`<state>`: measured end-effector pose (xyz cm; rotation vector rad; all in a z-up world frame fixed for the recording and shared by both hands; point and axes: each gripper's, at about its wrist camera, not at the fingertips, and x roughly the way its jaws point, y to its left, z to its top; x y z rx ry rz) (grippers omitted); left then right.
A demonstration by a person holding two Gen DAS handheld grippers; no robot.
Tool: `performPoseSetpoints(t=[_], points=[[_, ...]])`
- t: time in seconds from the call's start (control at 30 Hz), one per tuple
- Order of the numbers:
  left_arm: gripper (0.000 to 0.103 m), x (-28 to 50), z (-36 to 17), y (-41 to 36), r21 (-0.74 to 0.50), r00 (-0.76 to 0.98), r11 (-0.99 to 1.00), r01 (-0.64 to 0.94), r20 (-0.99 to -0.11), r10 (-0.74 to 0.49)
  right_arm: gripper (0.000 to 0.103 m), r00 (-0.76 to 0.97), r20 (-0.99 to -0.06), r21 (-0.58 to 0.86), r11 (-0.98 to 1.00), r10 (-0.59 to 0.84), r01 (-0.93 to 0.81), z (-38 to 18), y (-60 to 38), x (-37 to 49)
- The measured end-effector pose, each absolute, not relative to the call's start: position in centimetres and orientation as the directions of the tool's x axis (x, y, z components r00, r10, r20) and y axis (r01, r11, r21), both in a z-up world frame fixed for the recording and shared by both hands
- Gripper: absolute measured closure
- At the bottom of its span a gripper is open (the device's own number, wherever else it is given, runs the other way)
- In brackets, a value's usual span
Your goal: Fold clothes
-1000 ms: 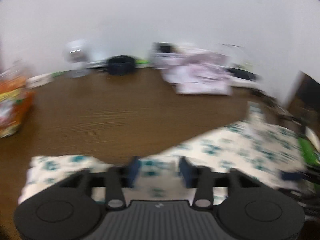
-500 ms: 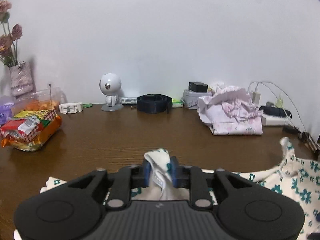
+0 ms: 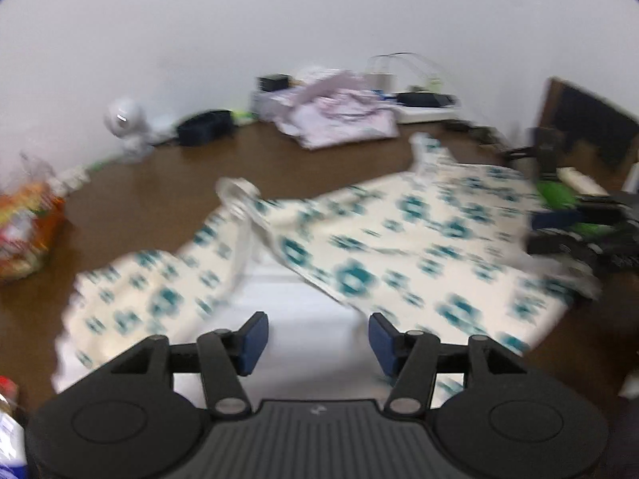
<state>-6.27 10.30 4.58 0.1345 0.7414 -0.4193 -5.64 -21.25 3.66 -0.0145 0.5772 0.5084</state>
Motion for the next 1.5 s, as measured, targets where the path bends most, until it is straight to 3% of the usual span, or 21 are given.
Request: performPoseSetpoints(t=[0.1, 0.23, 0.33, 0.47, 0.5, 0.57, 0.7, 0.73, 0.8, 0.9, 1.0, 1.03, 1.1, 1.13, 1.17, 1.27, 1.3, 1.33, 1.37, 1.4, 1.5], points=[[0.032, -7.1, 3.4, 10.4, -0.118, 0.621, 0.893, 0.435, -0.679, -0.392, 0.058, 0.666, -0.54, 0.192, 0.846, 0.514, -0.497, 3.8, -21.7, -5.9], [0.057, -8.2, 2.8, 10.4, 0.009, 0.673, 0.914, 0.406, -0.68, -0.292, 0.099, 0.618, -0.593, 0.155, 0.827, 0.515, -0.54, 2.6, -20.3, -6.5], [0.056, -9.4, 3.8, 13.7, -0.015, 0.701, 0.945, 0.327, -0.667, -0.253, 0.099, 0.625, -0.62, 0.123, 0.845, 0.475, -0.521, 2.1, -20.4, -7.4], [0.031, -13.6, 4.7, 17.1, 0.0, 0.734, 0.928, 0.373, -0.612, -0.295, 0.091, 0.649, -0.573, 0.114, 0.833, 0.501, -0.542, 3.5, -22.6, -9.9], [0.031, -14.7, 4.9, 17.9, 0.006, 0.74, 0.921, 0.39, -0.597, -0.309, 0.089, 0.648, -0.563, 0.105, 0.822, 0.513, -0.559, 3.8, -23.0, -10.5], [0.031, -15.8, 4.4, 18.5, 0.043, 0.746, 0.916, 0.399, -0.596, -0.297, 0.063, 0.646, -0.57, 0.084, 0.818, 0.508, -0.57, 4.0, -23.4, -11.1], [0.033, -15.0, 2.4, 18.7, 0.096, 0.734, 0.92, 0.381, -0.636, -0.238, 0.063, 0.658, -0.598, 0.044, 0.839, 0.457, -0.543, 3.0, -23.4, -11.2], [0.051, -14.6, 1.9, 18.8, 0.104, 0.735, 0.918, 0.383, -0.636, -0.235, 0.065, 0.666, -0.59, 0.047, 0.843, 0.456, -0.536, 2.5, -23.5, -11.0], [0.097, -13.6, 1.2, 19.2, 0.124, 0.752, 0.914, 0.386, -0.616, -0.235, 0.091, 0.672, -0.589, 0.04, 0.847, 0.448, -0.53, 1.7, -23.5, -10.8], [0.102, -12.8, 1.7, 21.1, 0.12, 0.78, 0.928, 0.353, -0.586, -0.221, 0.099, 0.669, -0.606, 0.011, 0.845, 0.431, -0.534, 1.4, -23.6, -10.9], [0.094, -12.6, 2.6, 22.1, 0.124, 0.779, 0.928, 0.352, -0.588, -0.217, 0.095, 0.684, -0.608, -0.015, 0.855, 0.403, -0.518, 2.3, -25.0, -11.4], [0.091, -12.8, 2.9, 22.0, 0.122, 0.78, 0.926, 0.358, -0.584, -0.225, 0.085, 0.689, -0.607, -0.02, 0.859, 0.397, -0.512, 2.6, -25.5, -11.7], [0.076, -13.5, 3.4, 21.5, 0.105, 0.786, 0.917, 0.384, -0.56, -0.264, 0.061, 0.691, -0.577, -0.015, 0.84, 0.436, -0.542, 3.3, -26.2, -12.6], [0.056, -13.8, 3.4, 21.2, 0.1, 0.791, 0.911, 0.399, -0.541, -0.287, 0.054, 0.693, -0.563, -0.012, 0.833, 0.451, -0.553, 3.4, -26.4, -12.9], [0.033, -14.0, 3.3, 20.9, 0.099, 0.798, 0.903, 0.418, -0.515, -0.313, 0.054, 0.692, -0.552, -0.01, 0.826, 0.465, -0.563, 3.5, -26.5, -13.1], [0.026, -13.9, 2.2, 20.3, 0.109, 0.806, 0.889, 0.445, -0.482, -0.344, 0.06, 0.668, -0.575, -0.014, 0.811, 0.472, -0.585, 2.6, -26.0, -12.2], [0.029, -13.5, 1.9, 20.3, 0.098, 0.793, 0.889, 0.448, -0.502, -0.344, 0.061, 0.659, -0.585, -0.006, 0.81, 0.472, -0.586, 2.1, -25.8, -11.7], [0.051, -13.0, 1.6, 20.3, 0.087, 0.78, 0.889, 0.45, -0.523, -0.344, 0.069, 0.65, -0.595, 0.001, 0.809, 0.473, -0.587, 1.7, -25.6, -11.3], [0.092, -12.6, 1.3, 20.3, 0.077, 0.767, 0.889, 0.452, -0.543, -0.343, 0.086, 0.644, -0.601, 0.007, 0.81, 0.473, -0.587, 1.2, -25.4, -10.9], [0.101, -12.2, 1.0, 20.3, 0.066, 0.752, 0.889, 0.454, -0.563, -0.343, 0.091, 0.654, -0.592, 0.008, 0.814, 0.472, -0.58, 1.0, -25.5, -10.8], [0.102, -13.1, 0.9, 21.2, 0.022, 0.724, 0.875, 0.484, -0.572, -0.385, 0.101, 0.631, -0.581, 0.052, 0.797, 0.514, -0.601, 1.2, -26.0, -11.4]])
